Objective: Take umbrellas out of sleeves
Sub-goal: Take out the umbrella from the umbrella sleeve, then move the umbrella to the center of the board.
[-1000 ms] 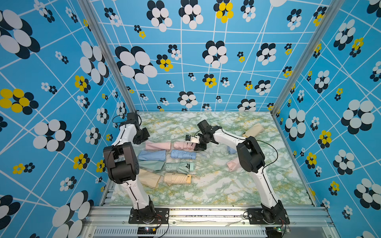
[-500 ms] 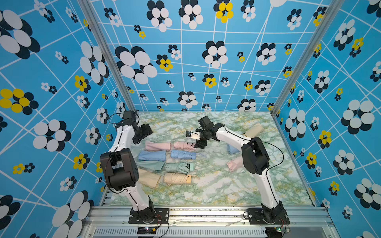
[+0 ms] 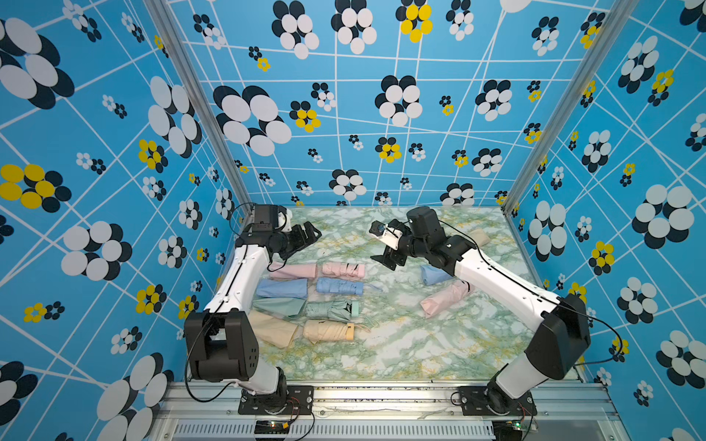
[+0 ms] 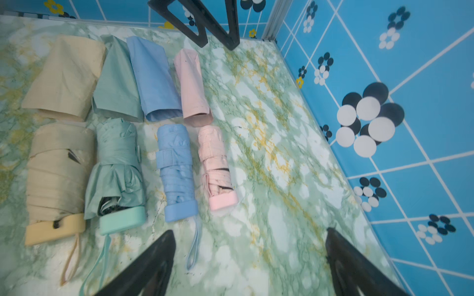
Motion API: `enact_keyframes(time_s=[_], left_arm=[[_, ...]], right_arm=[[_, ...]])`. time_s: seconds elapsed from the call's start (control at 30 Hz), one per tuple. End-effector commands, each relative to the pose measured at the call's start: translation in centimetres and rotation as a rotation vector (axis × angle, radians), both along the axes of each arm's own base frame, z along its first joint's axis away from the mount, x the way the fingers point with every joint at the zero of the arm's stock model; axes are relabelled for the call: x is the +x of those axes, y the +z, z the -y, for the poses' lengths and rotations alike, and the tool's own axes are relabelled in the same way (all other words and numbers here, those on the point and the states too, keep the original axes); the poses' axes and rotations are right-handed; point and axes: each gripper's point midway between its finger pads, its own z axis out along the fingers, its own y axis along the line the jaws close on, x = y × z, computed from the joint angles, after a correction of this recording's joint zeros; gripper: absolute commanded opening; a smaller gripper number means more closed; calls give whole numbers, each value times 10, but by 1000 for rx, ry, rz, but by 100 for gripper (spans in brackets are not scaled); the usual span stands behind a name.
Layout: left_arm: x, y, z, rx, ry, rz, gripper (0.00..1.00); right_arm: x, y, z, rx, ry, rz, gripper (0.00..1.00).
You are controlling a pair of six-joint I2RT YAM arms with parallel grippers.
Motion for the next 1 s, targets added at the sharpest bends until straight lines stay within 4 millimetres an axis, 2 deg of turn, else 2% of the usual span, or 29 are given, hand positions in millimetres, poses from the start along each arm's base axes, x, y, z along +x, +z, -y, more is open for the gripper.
enact_keyframes(time_s=[0.0,0.1,0.27,0.43,0.53,0.67,0.87,0.97], left_arm=[[-16,24,41,-75,-98,95,99],[-36,23,76,-67,-194,125,99],[-82,3,146,-82,-386,123,99],[-125,-18,198,-160,-517,75,99],[-143,-24,223,-151,-606,112,94],[-151,-31,247,-114,-703,184,88],[-142,-40,277,-113,-812,226,75],[-141,-51,292,-93,-883,242,71]], right_arm=[[-7,5,28,77,-194,-68,94],[-18,7,58,115,-333,-100,97],[-35,-2,101,178,-518,-145,99],[-45,-17,136,223,-688,-234,99],[-48,-30,156,231,-788,-290,99],[-49,-44,178,248,-893,-348,99],[-44,-60,210,328,-1044,-405,99],[-42,-72,224,366,-1107,-444,99]])
